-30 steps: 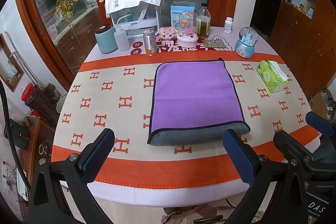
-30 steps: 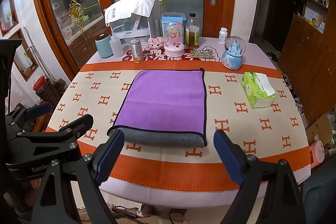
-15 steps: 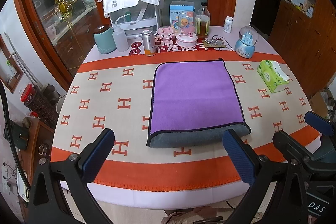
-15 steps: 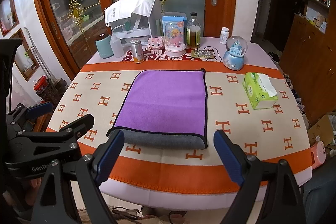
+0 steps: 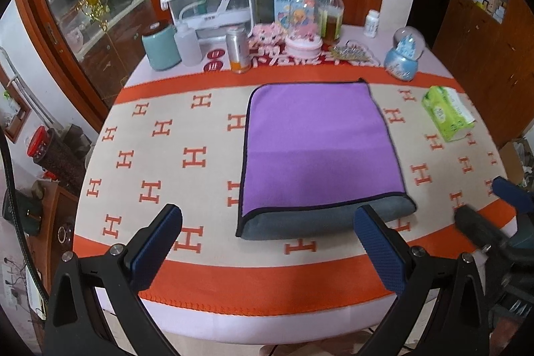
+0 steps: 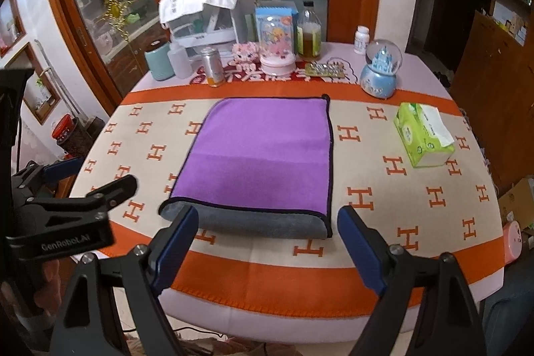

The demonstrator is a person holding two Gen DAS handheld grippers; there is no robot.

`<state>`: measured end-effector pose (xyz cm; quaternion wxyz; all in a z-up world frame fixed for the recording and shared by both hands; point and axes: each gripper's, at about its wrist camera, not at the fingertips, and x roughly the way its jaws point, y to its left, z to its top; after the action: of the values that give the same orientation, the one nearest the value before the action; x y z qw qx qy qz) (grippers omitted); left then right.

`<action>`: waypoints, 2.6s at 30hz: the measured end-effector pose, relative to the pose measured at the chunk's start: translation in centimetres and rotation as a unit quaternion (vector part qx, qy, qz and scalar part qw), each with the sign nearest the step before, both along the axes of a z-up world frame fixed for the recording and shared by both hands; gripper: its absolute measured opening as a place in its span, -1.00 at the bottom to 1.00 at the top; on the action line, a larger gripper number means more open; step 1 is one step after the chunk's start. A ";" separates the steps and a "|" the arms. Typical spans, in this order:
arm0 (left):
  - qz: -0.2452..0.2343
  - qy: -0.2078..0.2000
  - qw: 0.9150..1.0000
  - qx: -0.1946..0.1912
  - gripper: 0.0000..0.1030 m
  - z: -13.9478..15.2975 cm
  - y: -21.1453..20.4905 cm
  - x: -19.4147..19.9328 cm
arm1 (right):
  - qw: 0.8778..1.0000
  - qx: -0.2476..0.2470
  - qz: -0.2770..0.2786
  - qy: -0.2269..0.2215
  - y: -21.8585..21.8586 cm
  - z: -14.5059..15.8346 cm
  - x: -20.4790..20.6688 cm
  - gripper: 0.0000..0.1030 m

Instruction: Fold towel

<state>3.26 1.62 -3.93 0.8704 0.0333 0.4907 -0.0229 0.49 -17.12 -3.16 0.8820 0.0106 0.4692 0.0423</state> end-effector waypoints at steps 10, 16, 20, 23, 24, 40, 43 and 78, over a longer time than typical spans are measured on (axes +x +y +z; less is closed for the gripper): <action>-0.005 0.049 0.999 -0.006 0.98 -5.7 2.8 2.9 | 0.999 -0.015 0.001 0.042 -3.3 -5.9 2.9 0.52; -0.006 0.083 0.996 -0.021 0.92 -9.2 4.2 4.1 | 0.997 -0.003 0.014 0.071 -4.8 -9.0 4.3 0.41; -0.019 0.102 0.994 -0.038 0.88 -11.6 5.3 4.9 | 0.996 0.001 0.037 0.079 -5.2 -10.8 5.1 0.39; -0.034 0.109 0.993 -0.043 0.88 -13.2 6.0 5.3 | 0.994 0.007 0.063 0.088 -5.4 -12.3 5.7 0.37; -0.038 0.109 0.992 -0.045 0.88 -13.7 6.1 5.5 | 0.993 0.008 0.068 0.092 -5.5 -12.7 5.9 0.30; -0.098 0.159 0.974 -0.131 0.39 -18.0 6.5 8.2 | 0.978 0.086 0.099 0.164 -7.5 -17.3 8.3 -0.05; -0.107 0.162 0.972 -0.133 0.37 -18.1 6.1 8.3 | 0.976 0.098 0.104 0.167 -7.4 -17.3 8.4 -0.08; -0.166 0.204 0.957 -0.123 -0.15 -18.8 4.3 9.4 | 0.967 0.124 0.113 0.193 -8.4 -18.4 9.6 -0.59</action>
<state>12.66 5.97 -22.78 0.7330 0.0015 0.6387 -0.2340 10.05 -25.54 -21.55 0.7559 0.0748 0.6199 0.1968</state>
